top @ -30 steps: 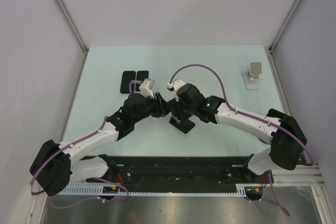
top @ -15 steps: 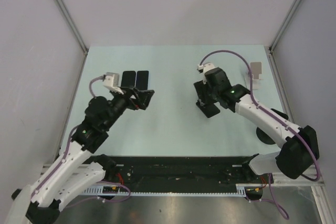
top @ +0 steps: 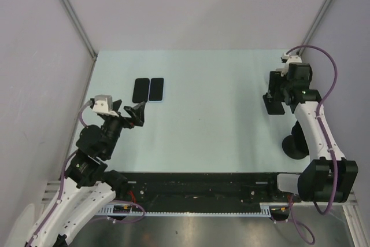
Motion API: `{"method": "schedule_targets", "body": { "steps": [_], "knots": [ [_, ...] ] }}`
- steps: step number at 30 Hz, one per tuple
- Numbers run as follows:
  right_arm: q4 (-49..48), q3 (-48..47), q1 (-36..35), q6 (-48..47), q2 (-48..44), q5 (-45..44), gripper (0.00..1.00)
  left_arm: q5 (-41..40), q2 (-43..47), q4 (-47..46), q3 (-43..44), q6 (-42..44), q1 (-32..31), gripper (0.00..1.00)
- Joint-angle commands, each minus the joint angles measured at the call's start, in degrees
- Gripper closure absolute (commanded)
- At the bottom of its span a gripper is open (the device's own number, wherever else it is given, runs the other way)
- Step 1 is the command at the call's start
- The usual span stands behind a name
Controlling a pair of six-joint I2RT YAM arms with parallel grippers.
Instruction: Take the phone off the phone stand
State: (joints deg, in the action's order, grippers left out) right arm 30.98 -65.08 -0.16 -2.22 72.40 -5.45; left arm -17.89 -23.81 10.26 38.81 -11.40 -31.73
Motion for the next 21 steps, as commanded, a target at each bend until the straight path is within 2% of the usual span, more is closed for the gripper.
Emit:
{"method": "schedule_targets", "body": {
  "steps": [1, 4, 10, 14, 21],
  "knots": [
    [-5.4, -2.3, 7.3, -8.0, -0.2, 8.4, 0.75, -3.2, 1.9, 0.9, -1.5, 3.8, 0.3, 0.0],
    [-4.5, -2.2, 12.4, -13.1, 1.2, 12.5, 0.75, -4.7, 3.3, 0.8, -1.9, 4.4, 0.3, 0.0],
    [-3.3, -2.1, 20.0, -17.1, 3.3, 18.8, 0.74, -6.0, 5.6, 0.9, -2.5, 4.7, -0.4, 0.0],
    [-5.7, -1.9, 21.8, -19.4, 7.1, 22.6, 0.73, -5.7, 6.1, 0.8, -2.8, 4.9, -0.9, 0.0],
    [-9.5, -0.4, 22.6, -19.8, 10.6, 23.4, 0.72, -5.6, 6.1, 0.7, -3.0, 5.1, -0.9, 0.0]
  ]
}}
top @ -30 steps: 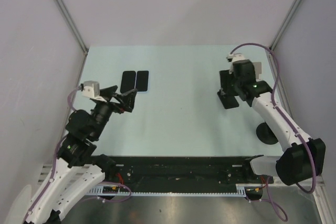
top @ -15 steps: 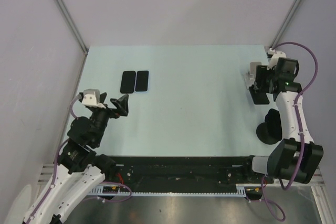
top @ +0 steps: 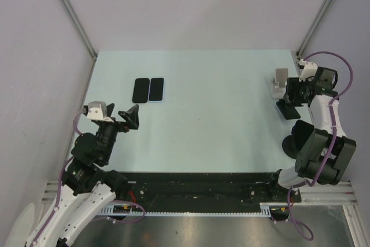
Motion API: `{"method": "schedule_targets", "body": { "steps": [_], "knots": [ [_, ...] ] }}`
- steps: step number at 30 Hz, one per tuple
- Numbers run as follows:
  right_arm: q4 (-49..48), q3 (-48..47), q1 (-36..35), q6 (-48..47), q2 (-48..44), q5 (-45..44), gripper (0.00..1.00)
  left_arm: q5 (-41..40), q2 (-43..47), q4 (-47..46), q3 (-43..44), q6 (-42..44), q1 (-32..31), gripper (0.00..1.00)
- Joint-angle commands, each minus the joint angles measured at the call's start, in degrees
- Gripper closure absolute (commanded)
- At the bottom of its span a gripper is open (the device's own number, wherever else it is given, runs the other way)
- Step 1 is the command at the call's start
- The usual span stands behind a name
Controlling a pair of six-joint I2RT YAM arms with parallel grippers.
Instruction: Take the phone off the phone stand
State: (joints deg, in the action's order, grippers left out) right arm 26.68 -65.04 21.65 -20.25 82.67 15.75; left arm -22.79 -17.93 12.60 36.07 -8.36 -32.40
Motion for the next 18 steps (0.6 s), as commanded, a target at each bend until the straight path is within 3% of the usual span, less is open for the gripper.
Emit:
{"method": "schedule_targets", "body": {
  "steps": [1, 18],
  "knots": [
    [-5.7, -0.2, 1.0, -1.8, 0.8, 1.9, 0.72, -0.7, 0.1, -1.5, -0.4, 2.1, -0.2, 0.0],
    [-14.4, 7.3, 1.2, -1.5, 2.1, 1.4, 0.68, -0.6, -1.5, -1.5, -0.7, 2.5, -0.2, 0.0]
  ]
}}
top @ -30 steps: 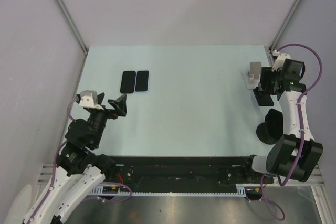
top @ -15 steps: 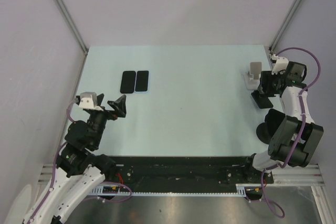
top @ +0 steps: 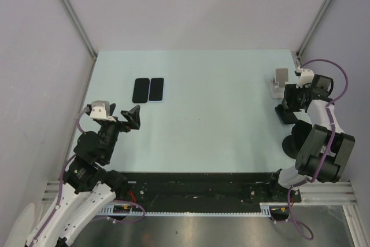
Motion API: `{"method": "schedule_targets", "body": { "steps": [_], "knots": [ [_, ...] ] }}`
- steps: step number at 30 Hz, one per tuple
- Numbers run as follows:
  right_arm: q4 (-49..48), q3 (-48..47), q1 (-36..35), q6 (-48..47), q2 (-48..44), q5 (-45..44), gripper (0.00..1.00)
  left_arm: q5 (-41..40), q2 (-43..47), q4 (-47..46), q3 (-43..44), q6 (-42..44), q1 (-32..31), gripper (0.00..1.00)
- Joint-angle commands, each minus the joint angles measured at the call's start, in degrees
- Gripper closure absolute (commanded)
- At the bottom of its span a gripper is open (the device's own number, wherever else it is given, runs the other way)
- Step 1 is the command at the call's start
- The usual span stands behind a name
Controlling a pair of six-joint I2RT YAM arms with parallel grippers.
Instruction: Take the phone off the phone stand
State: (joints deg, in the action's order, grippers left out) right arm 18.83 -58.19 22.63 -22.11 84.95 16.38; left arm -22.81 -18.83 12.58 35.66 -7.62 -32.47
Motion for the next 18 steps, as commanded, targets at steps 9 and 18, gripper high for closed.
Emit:
{"method": "schedule_targets", "body": {
  "steps": [9, 18],
  "knots": [
    [-11.1, 2.5, 0.1, 1.6, 0.7, 0.1, 0.63, -0.5, -1.0, -1.7, -0.2, 1.8, -0.1, 0.0],
    [-13.3, 4.8, -0.7, 2.5, 0.7, -2.0, 0.52, -0.5, -0.9, -1.7, -0.3, 1.9, -0.1, 0.0]
  ]
}}
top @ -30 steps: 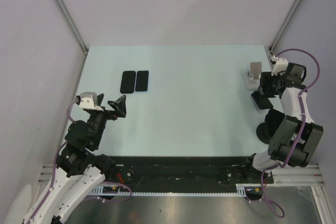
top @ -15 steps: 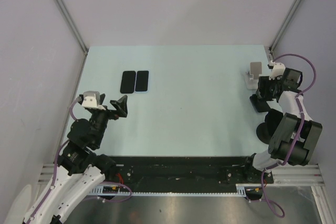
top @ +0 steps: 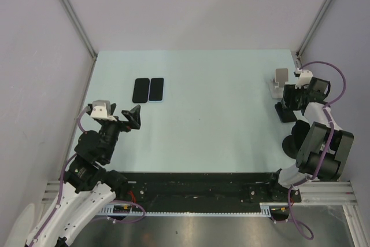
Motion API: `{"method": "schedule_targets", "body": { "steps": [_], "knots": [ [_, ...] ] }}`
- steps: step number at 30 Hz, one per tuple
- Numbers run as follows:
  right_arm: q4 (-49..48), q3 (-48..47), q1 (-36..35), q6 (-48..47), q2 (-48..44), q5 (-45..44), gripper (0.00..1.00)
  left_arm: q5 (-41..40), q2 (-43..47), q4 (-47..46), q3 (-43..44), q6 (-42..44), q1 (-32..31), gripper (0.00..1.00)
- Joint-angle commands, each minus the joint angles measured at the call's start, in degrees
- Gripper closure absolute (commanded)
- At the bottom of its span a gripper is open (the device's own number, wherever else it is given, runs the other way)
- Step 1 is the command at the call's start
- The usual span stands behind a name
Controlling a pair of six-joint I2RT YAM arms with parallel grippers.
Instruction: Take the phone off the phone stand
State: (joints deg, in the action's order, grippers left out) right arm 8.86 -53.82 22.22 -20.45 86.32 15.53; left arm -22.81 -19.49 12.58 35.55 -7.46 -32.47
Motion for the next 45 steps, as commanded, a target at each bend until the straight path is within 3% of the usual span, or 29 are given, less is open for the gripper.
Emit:
{"method": "schedule_targets", "body": {
  "steps": [1, 9, 24, 33, 45],
  "knots": [
    [-3.2, 0.6, -0.3, 0.9, -0.9, -1.4, 0.51, -0.4, -0.2, -1.6, -0.2, 1.8, -0.1, 0.0],
    [-2.6, 0.8, -0.2, 1.1, -2.9, -1.9, 0.34, 0.0, 0.2, -1.7, -0.2, 1.7, -0.1, 0.0],
    [-1.9, 0.8, -0.5, 3.5, -3.1, -1.9, 0.13, 0.4, 0.8, -1.7, -0.2, 1.6, -0.1, 0.0],
    [-2.3, 0.8, -0.8, 4.1, -4.4, -2.6, 0.13, 0.5, 0.8, -1.6, -0.3, 1.7, -0.1, 0.0],
    [-1.5, -0.1, -1.1, 6.7, -11.2, -5.2, 0.06, 0.9, 0.8, -1.7, -0.3, 1.5, -0.1, 0.0]
  ]
}}
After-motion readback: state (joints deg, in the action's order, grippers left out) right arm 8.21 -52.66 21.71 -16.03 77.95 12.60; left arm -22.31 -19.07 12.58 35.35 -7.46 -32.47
